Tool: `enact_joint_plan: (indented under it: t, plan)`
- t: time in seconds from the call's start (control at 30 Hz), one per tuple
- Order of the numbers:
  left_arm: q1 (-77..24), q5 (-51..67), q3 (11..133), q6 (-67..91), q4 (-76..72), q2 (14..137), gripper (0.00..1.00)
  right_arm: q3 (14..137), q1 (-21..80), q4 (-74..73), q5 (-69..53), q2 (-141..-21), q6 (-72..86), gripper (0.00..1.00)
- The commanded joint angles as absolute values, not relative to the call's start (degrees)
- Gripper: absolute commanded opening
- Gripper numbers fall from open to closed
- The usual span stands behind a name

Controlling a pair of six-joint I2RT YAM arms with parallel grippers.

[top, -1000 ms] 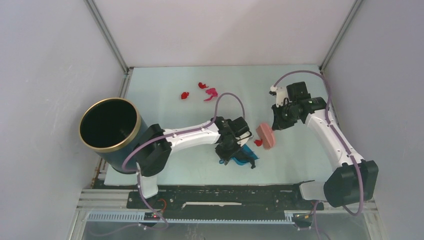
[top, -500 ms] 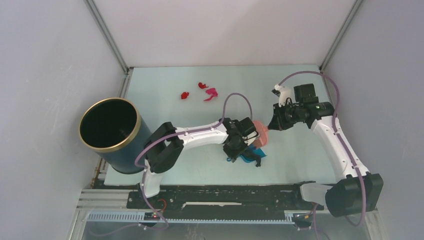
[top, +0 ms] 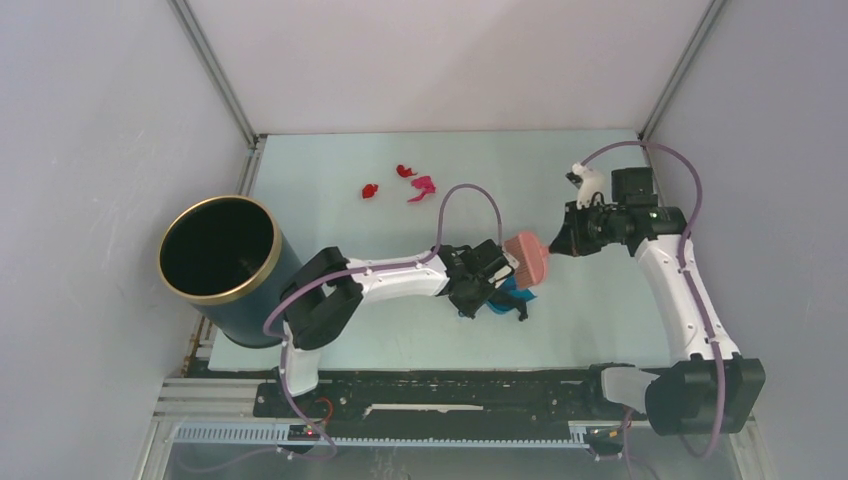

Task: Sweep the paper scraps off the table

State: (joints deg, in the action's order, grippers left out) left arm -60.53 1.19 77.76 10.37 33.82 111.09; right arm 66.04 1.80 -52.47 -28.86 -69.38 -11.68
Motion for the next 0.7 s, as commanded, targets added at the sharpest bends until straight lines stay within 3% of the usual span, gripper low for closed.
enact_joint_plan:
  t: [0.0,0.1,0.2,0.53,0.67]
  plan:
    - [-60.60,-4.14,76.91,13.11,29.37,105.41,0.00,66.36,-4.69,-50.61,-35.82,-67.15,-12.13,0.00]
    - [-60.56,-6.06,76.49,15.45,29.10,103.52,0.00,66.36,-13.65,-50.13,-47.88,-67.94,-10.96,0.00]
    - [-60.56,-6.85,76.51,17.68,29.09,102.37,0.00,66.14,-17.92,-49.76,-51.85,-69.67,-9.87,0.00]
    - [-60.29,-11.43,72.47,23.14,30.49,95.41,0.00,61.45,-19.30,-45.99,-46.19,-72.27,-7.78,0.00]
    - [-60.23,-11.79,71.71,24.38,32.85,92.59,0.00,61.68,-20.36,-46.03,-51.75,-72.27,-7.73,0.00]
